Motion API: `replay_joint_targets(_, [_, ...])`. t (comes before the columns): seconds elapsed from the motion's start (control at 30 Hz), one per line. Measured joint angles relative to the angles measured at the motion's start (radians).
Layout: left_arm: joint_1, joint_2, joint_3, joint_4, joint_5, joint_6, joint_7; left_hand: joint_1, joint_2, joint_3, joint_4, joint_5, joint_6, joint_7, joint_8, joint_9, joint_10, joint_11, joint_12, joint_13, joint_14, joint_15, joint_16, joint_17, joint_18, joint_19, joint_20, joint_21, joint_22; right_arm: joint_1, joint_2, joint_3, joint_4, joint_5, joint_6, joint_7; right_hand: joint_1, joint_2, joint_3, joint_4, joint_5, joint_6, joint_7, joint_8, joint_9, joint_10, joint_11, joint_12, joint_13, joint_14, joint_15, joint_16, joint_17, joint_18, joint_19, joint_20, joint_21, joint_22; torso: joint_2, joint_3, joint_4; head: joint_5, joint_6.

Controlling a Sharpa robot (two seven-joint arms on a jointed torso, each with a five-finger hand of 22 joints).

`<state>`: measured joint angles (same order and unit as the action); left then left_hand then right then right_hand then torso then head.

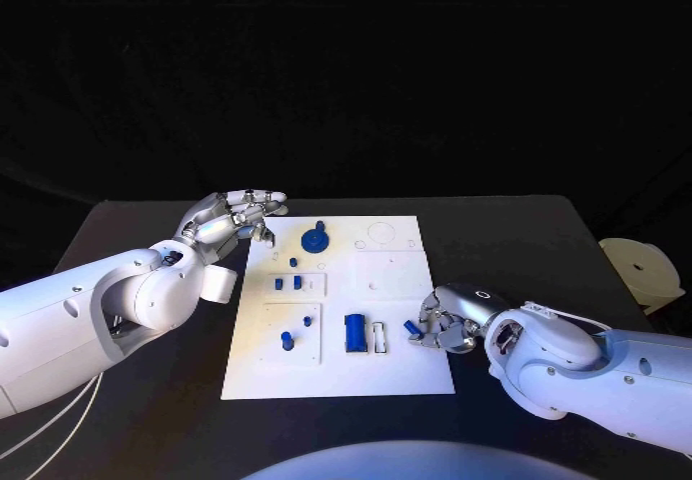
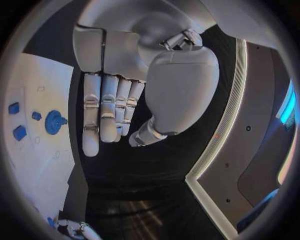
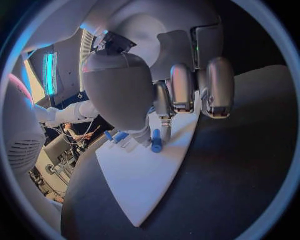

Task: Assemble the parts on the task board

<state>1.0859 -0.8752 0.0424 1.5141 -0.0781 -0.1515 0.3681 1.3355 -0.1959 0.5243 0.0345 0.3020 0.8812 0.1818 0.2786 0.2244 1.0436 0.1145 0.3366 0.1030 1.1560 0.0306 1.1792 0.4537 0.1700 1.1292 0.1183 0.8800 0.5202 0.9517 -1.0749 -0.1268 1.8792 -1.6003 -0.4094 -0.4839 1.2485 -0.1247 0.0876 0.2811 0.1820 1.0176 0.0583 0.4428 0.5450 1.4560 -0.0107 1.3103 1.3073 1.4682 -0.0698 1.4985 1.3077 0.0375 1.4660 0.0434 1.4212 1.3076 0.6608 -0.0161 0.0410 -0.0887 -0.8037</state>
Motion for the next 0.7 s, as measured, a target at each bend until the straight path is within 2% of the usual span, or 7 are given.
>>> replay_joint_targets(0.23, [0.000,0.000,0.000,0.000,0.000,0.002,-0.001,0.000,0.000,0.000,0.000,0.000,0.000,0.000,0.000,0.000,0.000,0.000,0.000,0.000,0.000,0.000,0.000,0.000,0.000,0.000,0.000,0.000,0.000,-0.004,0.016,0.001,-0.002,-0.013,-0.001,0.000,0.054,0.008,0.014,-0.014,-0.002,0.003,0.000,-0.008,0.002,0.000,0.000,0.000,0.000,-0.004,-0.004,0.000,0.000,0.000,0.000,0.000,0.000,0.000,0.000,-0.0012,0.0006,-0.001,-0.001])
replay_joint_targets(0.47, [0.000,-0.002,0.000,0.000,-0.001,0.003,-0.002,0.000,0.000,0.000,0.000,0.000,0.000,0.000,0.000,0.000,0.000,0.000,0.000,0.000,0.000,0.000,0.004,0.000,0.000,0.000,0.000,0.000,0.000,-0.005,0.025,0.001,-0.007,-0.027,0.000,0.000,0.088,0.000,0.030,-0.023,-0.003,0.005,0.002,-0.008,0.003,0.004,-0.004,-0.005,0.000,-0.004,-0.004,-0.004,0.000,0.000,0.000,0.000,0.000,0.000,-0.001,-0.0018,0.0012,-0.003,-0.001])
replay_joint_targets(0.57, [0.000,-0.002,0.000,0.000,-0.001,0.004,-0.003,0.000,0.000,0.000,0.000,0.000,0.000,0.000,0.000,0.000,0.000,0.000,0.000,0.000,0.000,0.000,0.004,0.000,0.000,0.000,0.000,0.000,0.000,-0.005,0.028,0.001,-0.008,-0.035,0.002,0.001,0.109,-0.005,0.050,-0.027,-0.007,0.004,0.001,-0.009,0.003,0.004,-0.004,-0.005,0.000,-0.004,-0.004,-0.005,0.000,0.000,0.002,-0.002,0.000,0.000,-0.001,-0.0019,0.0008,-0.002,0.001])
replay_joint_targets(0.63, [0.000,-0.002,0.000,0.001,-0.001,0.004,-0.003,0.000,0.000,0.000,0.000,0.000,0.000,0.000,0.000,0.000,0.000,0.000,0.000,0.000,0.000,0.000,0.004,0.000,0.000,0.000,0.000,0.000,0.000,-0.005,0.032,0.001,-0.007,-0.040,0.002,0.003,0.139,-0.006,0.078,-0.029,-0.010,0.000,-0.001,-0.022,0.003,-0.001,-0.008,-0.009,0.000,-0.001,-0.006,-0.005,0.000,0.000,0.000,-0.008,0.000,0.000,-0.001,-0.0019,0.0006,-0.001,0.002])
replay_joint_targets(0.7, [0.000,-0.002,0.000,0.001,-0.001,0.005,-0.004,0.000,0.000,0.000,0.000,0.000,0.000,0.000,0.000,0.000,0.000,0.000,0.000,0.000,0.000,0.000,0.004,0.000,0.000,0.000,0.000,0.000,0.000,-0.005,0.034,0.001,-0.005,-0.044,0.002,0.004,0.165,-0.014,0.116,-0.016,0.011,0.000,-0.002,-0.029,0.003,-0.002,-0.009,-0.009,0.000,0.000,-0.008,-0.005,0.000,0.000,0.000,-0.008,0.000,0.000,-0.001,-0.0018,0.0004,-0.001,0.002])
